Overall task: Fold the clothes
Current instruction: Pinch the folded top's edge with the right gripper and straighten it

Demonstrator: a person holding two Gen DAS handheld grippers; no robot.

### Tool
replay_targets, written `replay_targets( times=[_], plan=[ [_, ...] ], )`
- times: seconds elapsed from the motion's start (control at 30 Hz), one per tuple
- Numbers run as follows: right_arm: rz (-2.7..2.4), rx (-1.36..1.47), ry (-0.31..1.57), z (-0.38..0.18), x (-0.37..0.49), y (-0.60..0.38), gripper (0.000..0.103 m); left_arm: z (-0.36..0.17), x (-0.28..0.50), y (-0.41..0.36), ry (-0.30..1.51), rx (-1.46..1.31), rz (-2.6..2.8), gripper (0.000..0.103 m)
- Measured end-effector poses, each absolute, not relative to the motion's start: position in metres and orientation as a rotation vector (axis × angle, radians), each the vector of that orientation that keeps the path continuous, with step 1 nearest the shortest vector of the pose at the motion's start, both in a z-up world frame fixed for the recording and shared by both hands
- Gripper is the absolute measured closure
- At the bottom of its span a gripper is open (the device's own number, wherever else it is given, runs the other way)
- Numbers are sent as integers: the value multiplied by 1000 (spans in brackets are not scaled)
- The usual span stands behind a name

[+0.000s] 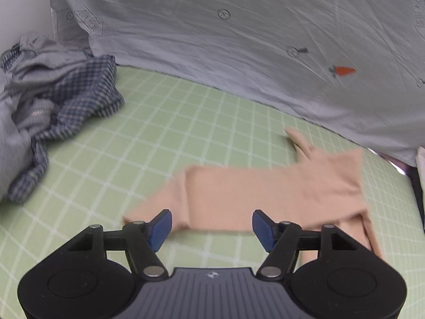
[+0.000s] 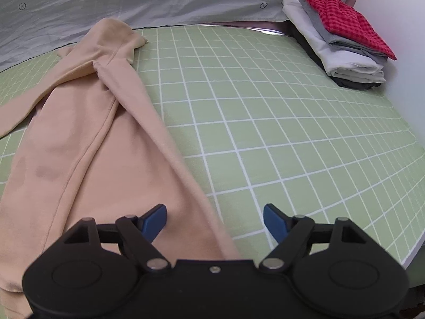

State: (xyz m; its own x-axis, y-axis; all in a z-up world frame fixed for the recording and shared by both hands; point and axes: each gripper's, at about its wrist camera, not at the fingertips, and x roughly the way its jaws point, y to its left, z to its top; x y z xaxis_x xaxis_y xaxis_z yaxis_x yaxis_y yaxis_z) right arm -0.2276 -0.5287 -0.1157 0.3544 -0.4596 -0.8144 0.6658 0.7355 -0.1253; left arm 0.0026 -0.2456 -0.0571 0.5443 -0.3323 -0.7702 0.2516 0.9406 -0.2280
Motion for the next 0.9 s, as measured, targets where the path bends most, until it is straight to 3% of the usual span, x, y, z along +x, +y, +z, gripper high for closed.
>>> replay_targets(
  times=[0.17,0.27,0.3,0.37,0.9],
  plan=[
    [-659,249,962,-116,-238,-533,46,-59,-51,-261,967,-88,-342,28],
    [-587,239,967,-116,-246,-533,73,-61,-79,-264,980,-89,-338,28],
    [-564,231,964,-115,-249,-532,87,-62,-87,-265,986,-97,-343,28],
    [-528,209,947,-111,-255,-529,99,-64,-100,-265,1001,-106,-350,28],
    [-371,165,828,-86,-253,-455,100,-54,-119,-209,971,-38,-383,26]
  ],
)
